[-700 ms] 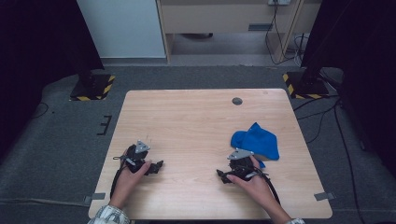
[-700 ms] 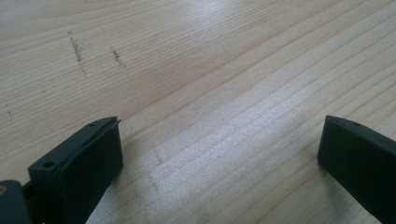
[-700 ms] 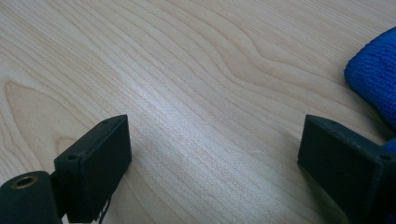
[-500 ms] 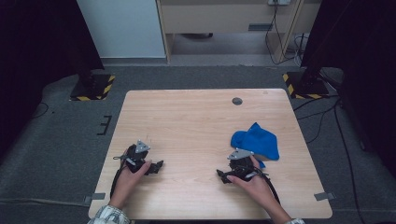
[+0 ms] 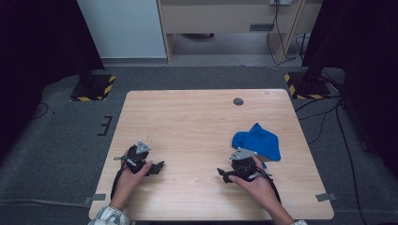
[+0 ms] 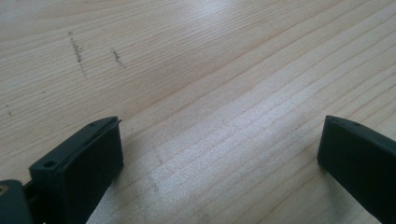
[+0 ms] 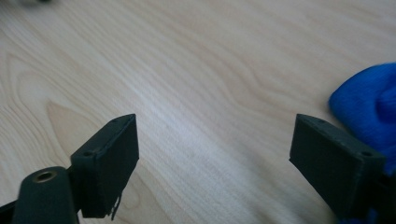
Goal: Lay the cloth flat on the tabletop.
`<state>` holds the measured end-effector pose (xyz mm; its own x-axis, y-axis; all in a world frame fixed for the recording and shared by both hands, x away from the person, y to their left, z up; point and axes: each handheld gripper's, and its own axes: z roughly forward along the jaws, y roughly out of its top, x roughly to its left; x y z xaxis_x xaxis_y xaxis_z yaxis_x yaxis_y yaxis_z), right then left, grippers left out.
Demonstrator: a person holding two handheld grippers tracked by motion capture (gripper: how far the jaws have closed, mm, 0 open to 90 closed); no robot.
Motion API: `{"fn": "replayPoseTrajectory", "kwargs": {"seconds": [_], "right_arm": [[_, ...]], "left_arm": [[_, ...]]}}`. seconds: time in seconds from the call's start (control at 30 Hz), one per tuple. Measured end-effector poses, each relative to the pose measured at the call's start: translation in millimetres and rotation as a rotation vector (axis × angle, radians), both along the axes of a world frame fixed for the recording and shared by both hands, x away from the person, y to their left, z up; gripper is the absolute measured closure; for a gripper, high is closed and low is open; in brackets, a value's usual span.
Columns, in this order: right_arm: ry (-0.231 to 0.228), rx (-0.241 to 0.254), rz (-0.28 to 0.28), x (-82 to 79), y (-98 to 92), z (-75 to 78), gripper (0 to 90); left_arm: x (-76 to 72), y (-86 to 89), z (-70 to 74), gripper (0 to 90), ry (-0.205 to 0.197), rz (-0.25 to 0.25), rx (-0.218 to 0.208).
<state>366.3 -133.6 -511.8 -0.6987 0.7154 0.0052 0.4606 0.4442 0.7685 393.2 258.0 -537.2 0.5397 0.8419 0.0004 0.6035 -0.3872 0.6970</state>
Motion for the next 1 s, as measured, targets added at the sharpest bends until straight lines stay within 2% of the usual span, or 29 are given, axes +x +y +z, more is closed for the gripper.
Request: {"fn": "replayPoseTrajectory", "kwargs": {"seconds": [0.07, 0.1, 0.17, 0.23, 0.3, 0.37, 0.5, 0.53, 0.6, 0.67, 0.7, 0.77, 0.8, 0.83, 0.87, 0.93, 1.0], "right_arm": [[-0.007, 0.013, -0.008, 0.7, -3.6, 4.4, 19.8], [-0.009, 0.042, -0.035, 3.2, -12.7, 11.8, 21.9], [-0.014, 0.050, -0.050, 4.7, -17.7, 15.2, 23.3], [-0.040, 0.067, -0.103, 9.3, -34.1, 25.6, 27.4], [-0.050, 0.071, -0.115, 10.4, -38.4, 27.9, 28.5], [-0.080, 0.096, -0.163, 14.7, -56.5, 35.7, 31.4], [-0.118, 0.110, -0.241, 20.6, -76.6, 39.8, 37.4], [-0.125, 0.099, -0.266, 23.7, -82.6, 39.1, 40.5], [-0.126, 0.101, -0.312, 29.3, -90.1, 36.4, 43.6], [-0.125, 0.096, -0.333, 35.9, -94.1, 32.6, 44.3], [-0.125, 0.084, -0.344, 41.3, -95.5, 28.8, 43.3], [-0.088, 0.089, -0.346, 48.5, -95.8, 22.6, 36.4], [-0.088, 0.089, -0.346, 48.5, -95.8, 22.6, 36.4], [-0.066, 0.086, -0.351, 54.4, -94.2, 16.4, 28.2], [-0.052, 0.091, -0.356, 57.1, -93.4, 13.7, 24.5], [-0.018, 0.101, -0.356, 62.0, -91.2, 8.5, 18.0], [0.020, 0.078, -0.346, 65.1, -88.6, 2.8, 14.6]], "left_arm": [[0.2, 0.0, 0.0, 0.0, 0.000, -0.001, 0.000], [0.2, 0.0, 0.0, 0.0, 0.000, -0.002, 0.000], [0.2, 0.0, 0.0, 0.0, 0.000, -0.002, 0.000], [0.2, 0.0, 0.0, 0.0, 0.000, -0.002, 0.000], [0.3, 0.0, 0.0, 0.0, 0.000, -0.002, 0.000], [0.4, 0.0, 0.0, 0.0, 0.000, -0.004, 0.000], [0.5, -0.1, 0.0, 0.0, 0.000, -0.005, 0.000], [0.6, -0.1, 0.0, 0.0, 0.000, -0.006, 0.000], [0.6, -0.1, 0.0, 0.0, 0.000, -0.006, 0.000], [0.6, -0.1, 0.0, 0.0, 0.000, -0.006, 0.000], [0.6, -0.1, 0.0, 0.0, 0.000, -0.006, 0.000], [0.6, -0.1, 0.0, 0.0, 0.000, -0.006, 0.000], [0.6, -0.1, 0.0, 0.0, 0.000, -0.006, 0.000], [0.6, -0.2, 0.0, 0.0, 0.000, -0.006, 0.000], [0.6, -0.2, 0.0, 0.0, 0.000, -0.006, 0.000], [0.6, -0.2, 0.0, 0.0, 0.000, -0.006, 0.000], [0.6, -0.2, 0.0, 0.0, 0.000, -0.006, 0.000]]}}
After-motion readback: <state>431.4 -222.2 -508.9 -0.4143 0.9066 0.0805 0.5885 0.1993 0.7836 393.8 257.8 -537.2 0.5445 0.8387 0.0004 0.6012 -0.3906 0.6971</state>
